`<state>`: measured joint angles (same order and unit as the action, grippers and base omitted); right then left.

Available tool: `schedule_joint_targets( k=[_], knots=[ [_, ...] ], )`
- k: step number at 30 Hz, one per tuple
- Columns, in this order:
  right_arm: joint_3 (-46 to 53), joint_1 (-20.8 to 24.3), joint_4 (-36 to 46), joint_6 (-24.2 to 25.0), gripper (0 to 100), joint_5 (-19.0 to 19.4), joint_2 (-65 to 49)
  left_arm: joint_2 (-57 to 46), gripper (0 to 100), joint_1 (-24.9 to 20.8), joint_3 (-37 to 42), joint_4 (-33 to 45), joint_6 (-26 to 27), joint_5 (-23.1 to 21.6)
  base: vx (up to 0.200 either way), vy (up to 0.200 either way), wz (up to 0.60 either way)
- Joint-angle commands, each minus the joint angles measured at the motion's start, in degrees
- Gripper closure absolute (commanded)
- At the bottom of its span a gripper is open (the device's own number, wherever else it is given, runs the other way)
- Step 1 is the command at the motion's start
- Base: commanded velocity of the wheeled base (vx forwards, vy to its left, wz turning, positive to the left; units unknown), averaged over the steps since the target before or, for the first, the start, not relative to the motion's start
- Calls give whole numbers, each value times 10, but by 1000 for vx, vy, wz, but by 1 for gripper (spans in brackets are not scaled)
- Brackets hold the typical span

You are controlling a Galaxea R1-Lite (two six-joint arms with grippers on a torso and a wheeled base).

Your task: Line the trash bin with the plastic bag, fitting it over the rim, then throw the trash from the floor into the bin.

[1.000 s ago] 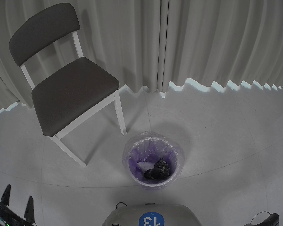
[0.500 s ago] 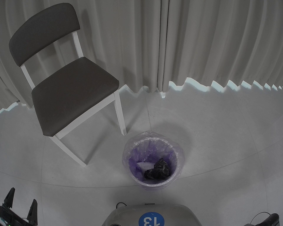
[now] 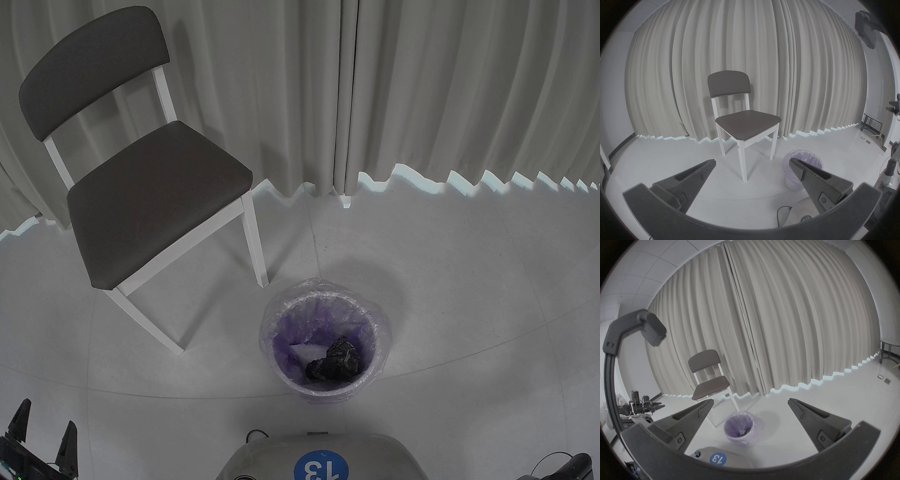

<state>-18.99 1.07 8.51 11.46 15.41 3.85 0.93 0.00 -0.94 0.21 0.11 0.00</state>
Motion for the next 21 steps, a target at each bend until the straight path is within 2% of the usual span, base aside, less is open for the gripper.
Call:
schedule_joint_targets(
  k=[1, 3, 6, 7, 8, 10, 11, 12, 14, 18, 21],
  knots=[
    [70, -7, -24, -9, 0, -2, -39, -8, 0, -1, 9, 1, -2, 2, 0, 0, 0],
    [101, -8, -60, -67, 0, -26, -39, -8, 0, 0, 9, 0, 0, 2, 0, 0, 0],
    [174, -8, -118, -168, 0, -107, -39, -8, 0, 0, 9, 0, 0, 2, 0, 0, 0],
    [186, -8, -129, -178, 0, -115, -39, -8, 0, 0, 9, 0, 0, 2, 0, 0, 0],
    [190, -8, -137, -189, 0, -139, -39, -8, 0, 0, 9, 0, 0, 2, 0, 0, 0],
    [190, -8, -130, -157, 0, -154, -39, -8, 0, 0, 9, 0, 0, 2, 0, 0, 0],
    [190, -9, -130, -149, 0, -154, -39, -8, 0, 0, 9, 0, 1, 2, 0, 0, 0],
    [190, -8, -126, -107, 0, -151, -39, -8, 0, 0, 9, 0, 0, 2, 0, 0, 0],
    [188, -8, -124, -73, 0, -140, -39, -8, 0, 0, 9, 0, 1, 2, 0, 0, 0],
    [189, -9, -126, -69, 0, -102, -39, -8, 0, 0, 9, 0, 0, 1, 0, 0, 0],
    [190, -9, -122, -98, 0, -60, -39, -8, 0, 0, 9, 1, 0, 1, 0, 0, 0]
  ],
)
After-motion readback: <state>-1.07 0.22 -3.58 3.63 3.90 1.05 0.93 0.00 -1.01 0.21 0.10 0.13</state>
